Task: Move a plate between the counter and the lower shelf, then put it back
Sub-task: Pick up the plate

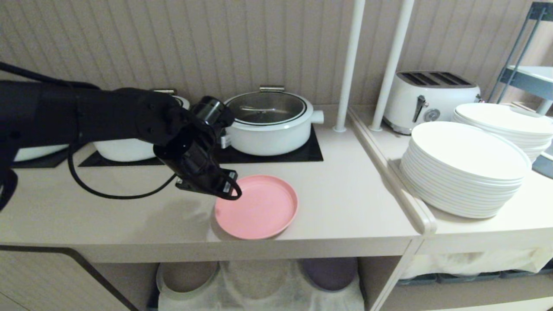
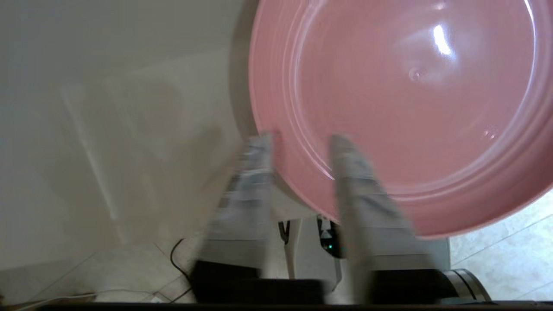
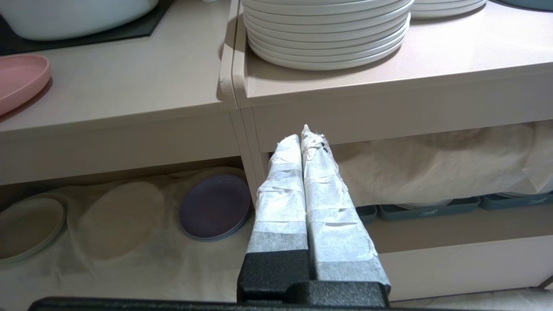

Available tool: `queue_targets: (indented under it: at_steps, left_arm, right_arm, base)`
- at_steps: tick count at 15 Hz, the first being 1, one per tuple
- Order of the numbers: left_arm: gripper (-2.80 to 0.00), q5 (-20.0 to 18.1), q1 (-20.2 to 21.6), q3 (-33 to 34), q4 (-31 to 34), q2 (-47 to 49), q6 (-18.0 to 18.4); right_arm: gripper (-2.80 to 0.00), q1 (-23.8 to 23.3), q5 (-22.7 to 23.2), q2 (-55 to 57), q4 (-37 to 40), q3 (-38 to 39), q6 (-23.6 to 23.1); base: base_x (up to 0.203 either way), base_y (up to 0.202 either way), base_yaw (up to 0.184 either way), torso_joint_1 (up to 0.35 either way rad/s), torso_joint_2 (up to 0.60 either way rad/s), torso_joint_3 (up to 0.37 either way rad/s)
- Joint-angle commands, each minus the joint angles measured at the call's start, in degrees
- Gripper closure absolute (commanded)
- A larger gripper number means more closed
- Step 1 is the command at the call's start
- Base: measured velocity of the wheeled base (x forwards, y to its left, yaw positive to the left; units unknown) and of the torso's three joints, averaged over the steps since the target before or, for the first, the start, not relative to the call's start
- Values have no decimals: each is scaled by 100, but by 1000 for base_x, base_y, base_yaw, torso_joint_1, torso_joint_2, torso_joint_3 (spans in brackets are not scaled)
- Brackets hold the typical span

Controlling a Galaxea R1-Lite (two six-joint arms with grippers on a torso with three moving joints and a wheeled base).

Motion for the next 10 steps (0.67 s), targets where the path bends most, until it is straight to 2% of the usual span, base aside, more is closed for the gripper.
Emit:
queue_targets:
  at_steps: [1, 8, 10]
  left_arm:
    - [-280, 12, 1, -53, 34, 48, -5]
    - [-280, 108, 128, -272, 52, 345, 56]
    - [-280, 287, 124, -278, 39, 498, 63]
  right_arm:
    - [0, 2, -2, 0, -5, 0, 3]
    - [0, 2, -2, 0, -5, 0, 3]
    - [0, 2, -2, 0, -5, 0, 3]
  base:
    - [0, 0, 0, 0, 0, 0]
    - [0, 0, 0, 0, 0, 0]
    - [0, 0, 0, 0, 0, 0]
